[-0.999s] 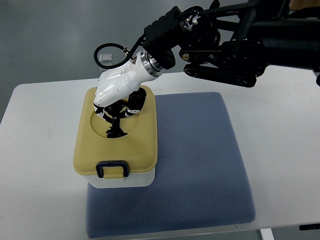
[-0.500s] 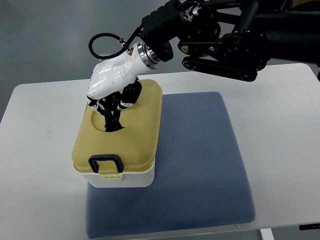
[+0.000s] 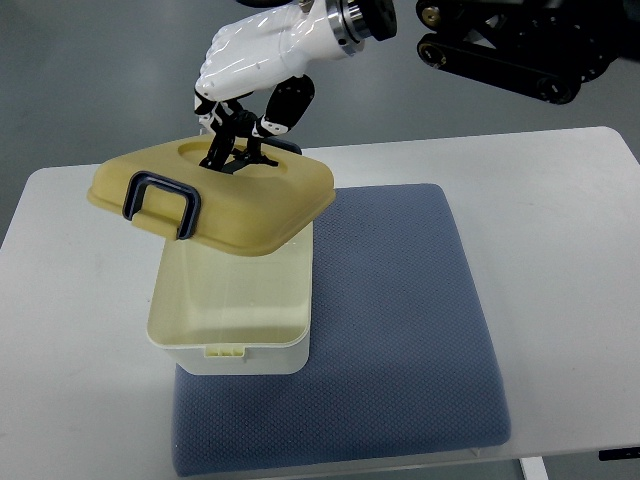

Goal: Open white storage box with right hand
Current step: 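Lift the yellow lid off the white box with the right hand, then carry the lid beside the box and lower it onto the mat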

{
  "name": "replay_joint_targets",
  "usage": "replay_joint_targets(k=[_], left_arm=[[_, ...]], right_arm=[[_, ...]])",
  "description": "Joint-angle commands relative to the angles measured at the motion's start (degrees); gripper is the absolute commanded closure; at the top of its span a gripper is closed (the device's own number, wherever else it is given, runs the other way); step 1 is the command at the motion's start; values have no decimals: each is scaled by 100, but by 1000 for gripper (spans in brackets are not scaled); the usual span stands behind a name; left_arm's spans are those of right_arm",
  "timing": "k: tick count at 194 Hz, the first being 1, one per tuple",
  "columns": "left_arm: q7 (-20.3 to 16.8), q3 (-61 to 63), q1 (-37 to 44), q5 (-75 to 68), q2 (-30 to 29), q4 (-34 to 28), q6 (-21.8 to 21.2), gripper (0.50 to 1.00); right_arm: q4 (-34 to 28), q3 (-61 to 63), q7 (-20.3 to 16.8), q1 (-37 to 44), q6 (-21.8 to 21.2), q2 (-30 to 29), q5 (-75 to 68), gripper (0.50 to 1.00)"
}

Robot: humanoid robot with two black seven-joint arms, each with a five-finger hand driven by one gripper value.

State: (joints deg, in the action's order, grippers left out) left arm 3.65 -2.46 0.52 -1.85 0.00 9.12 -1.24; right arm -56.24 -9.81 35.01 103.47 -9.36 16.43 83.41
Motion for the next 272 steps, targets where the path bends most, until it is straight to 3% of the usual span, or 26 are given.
replay_joint_targets(k=[1, 82, 172, 272], left_arm=[[4, 0, 1, 0, 0, 2, 1, 500], [-5, 0, 1, 0, 0, 2, 1, 500], [-5, 0, 1, 0, 0, 2, 1, 500], [-5, 0, 1, 0, 0, -7, 1, 500]], right_arm=[[-1, -4, -1, -248, 136, 440, 0, 1000], [51, -13, -1, -1302, 822, 1530, 8, 1000], [122, -48, -1, -2533, 1481, 1759, 43, 1000], [122, -83, -1, -3184, 1745, 1653, 131, 1000]])
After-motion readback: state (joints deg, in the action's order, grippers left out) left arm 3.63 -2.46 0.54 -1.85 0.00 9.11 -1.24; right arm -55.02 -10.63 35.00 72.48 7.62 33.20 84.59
